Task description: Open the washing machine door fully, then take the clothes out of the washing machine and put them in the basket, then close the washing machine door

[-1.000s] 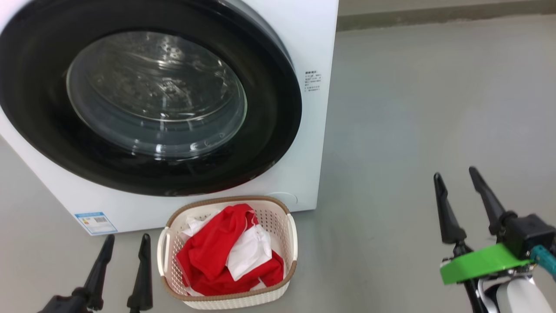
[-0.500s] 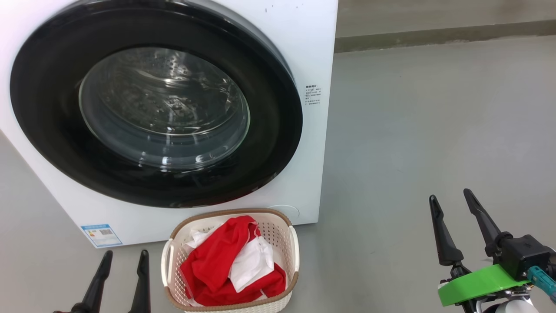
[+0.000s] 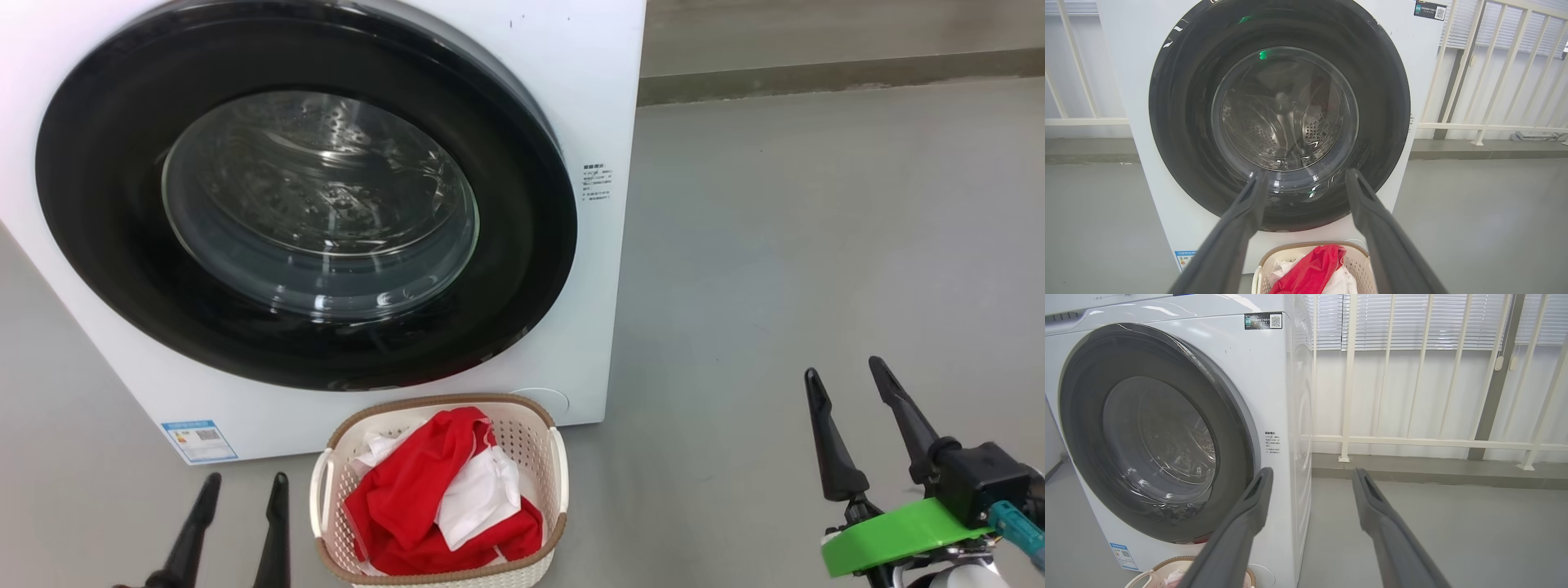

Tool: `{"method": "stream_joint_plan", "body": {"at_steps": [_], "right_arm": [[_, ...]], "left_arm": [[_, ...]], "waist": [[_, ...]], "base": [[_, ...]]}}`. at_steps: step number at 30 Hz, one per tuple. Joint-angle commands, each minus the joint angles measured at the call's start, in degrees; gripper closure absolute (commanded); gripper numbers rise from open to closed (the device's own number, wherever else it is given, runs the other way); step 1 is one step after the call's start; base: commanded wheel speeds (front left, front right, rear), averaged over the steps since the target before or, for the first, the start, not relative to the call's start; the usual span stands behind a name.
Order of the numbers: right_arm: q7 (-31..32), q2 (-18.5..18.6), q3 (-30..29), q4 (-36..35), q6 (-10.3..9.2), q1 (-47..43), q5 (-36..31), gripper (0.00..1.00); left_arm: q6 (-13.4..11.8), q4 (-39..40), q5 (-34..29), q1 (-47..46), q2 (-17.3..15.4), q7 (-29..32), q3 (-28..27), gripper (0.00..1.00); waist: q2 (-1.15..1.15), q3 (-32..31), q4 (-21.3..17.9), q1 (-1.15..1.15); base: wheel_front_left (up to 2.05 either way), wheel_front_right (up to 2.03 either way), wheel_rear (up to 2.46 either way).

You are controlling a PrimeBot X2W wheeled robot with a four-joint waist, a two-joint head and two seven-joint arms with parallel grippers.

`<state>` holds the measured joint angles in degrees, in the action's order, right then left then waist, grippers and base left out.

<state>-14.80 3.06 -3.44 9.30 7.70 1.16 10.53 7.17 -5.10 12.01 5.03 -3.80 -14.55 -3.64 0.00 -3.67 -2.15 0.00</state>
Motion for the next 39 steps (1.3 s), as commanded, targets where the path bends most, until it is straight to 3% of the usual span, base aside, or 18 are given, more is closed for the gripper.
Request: {"method": "stream_joint_plan", "body": {"at_steps": [1, 7, 15, 20, 39], "right_arm": [[0.0, -0.02, 0.0, 0.08, 0.0, -0.01, 0.01, 1.0], [0.23, -1.22, 0.49, 5.63, 0.01, -3.11, 0.02, 1.0], [1.49, -1.16, 0.21, 5.59, 0.0, -2.64, 4.56, 1.0], [2.29, -1.12, 0.1, 5.55, -0.01, -2.34, 7.81, 1.0], [5.46, -0.96, -0.41, 5.4, -0.04, -1.09, 20.23, 1.0]], "left_arm": [[-0.01, 0.0, -0.35, -0.01, -0.03, 0.0, 0.01, 1.0], [-0.08, -5.34, -0.34, 1.45, 1.77, 0.45, 0.5, 1.0], [-0.06, -5.59, 4.13, 0.71, 1.72, 1.7, 0.21, 1.0], [-0.04, -5.73, 7.34, 0.23, 1.69, 2.48, 0.12, 1.0], [0.02, -6.27, 19.59, -1.71, 1.56, 5.57, -0.36, 1.0]], "waist": [[0.0, -0.01, 0.04, 0.0], [0.0, -0.01, 0.06, 0.0], [0.0, 0.06, 0.18, 0.14], [0.0, 0.34, 0.26, 0.01], [0.0, 0.94, 0.58, 0.0]], "base": [[0.0, 0.0, 0.0], [0.0, 0.0, 0.0], [0.0, 0.0, 0.0], [0.0, 0.0, 0.0], [0.0, 0.0, 0.0]]}}
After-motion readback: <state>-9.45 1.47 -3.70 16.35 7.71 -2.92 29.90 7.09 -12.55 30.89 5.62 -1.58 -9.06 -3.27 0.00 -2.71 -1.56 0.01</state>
